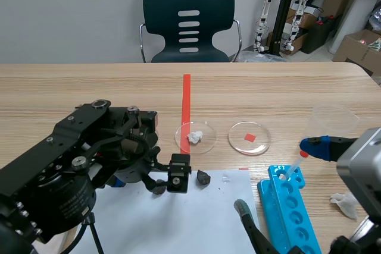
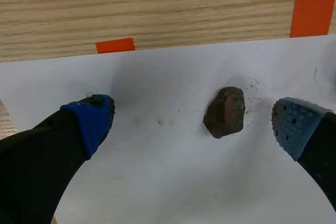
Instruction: Pick up the middle mineral with the left hand
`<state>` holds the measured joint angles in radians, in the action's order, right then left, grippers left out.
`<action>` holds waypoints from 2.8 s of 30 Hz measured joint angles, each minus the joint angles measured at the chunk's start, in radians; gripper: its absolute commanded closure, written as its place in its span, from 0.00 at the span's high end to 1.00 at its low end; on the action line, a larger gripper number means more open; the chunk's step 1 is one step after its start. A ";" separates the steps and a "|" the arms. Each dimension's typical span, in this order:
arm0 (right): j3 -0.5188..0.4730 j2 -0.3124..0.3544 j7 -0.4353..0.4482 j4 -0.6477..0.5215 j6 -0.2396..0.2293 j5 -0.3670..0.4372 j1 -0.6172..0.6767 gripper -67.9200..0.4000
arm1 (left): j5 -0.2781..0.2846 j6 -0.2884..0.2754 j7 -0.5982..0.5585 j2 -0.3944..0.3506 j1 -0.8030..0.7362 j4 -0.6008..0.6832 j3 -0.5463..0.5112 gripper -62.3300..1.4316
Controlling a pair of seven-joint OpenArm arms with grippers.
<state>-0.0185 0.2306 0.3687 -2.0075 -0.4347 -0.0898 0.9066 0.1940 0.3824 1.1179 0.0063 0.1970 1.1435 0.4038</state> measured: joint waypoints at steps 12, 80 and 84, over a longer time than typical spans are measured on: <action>0.000 0.000 0.000 0.000 0.000 0.000 0.000 1.00 | -0.066 0.000 -0.020 0.020 0.000 -0.003 0.018 0.84; 0.000 0.000 0.000 0.000 0.000 0.000 0.000 1.00 | 0.078 -0.019 -0.607 -0.275 -0.381 0.504 0.003 0.19; 0.000 0.000 0.000 0.000 0.000 0.000 0.000 1.00 | 0.127 -0.176 -0.776 -0.292 -0.482 0.531 -0.100 0.19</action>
<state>-0.0185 0.2306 0.3687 -2.0075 -0.4347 -0.0898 0.9066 0.3206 0.2062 0.3416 -0.2855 -0.2848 1.6741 0.3042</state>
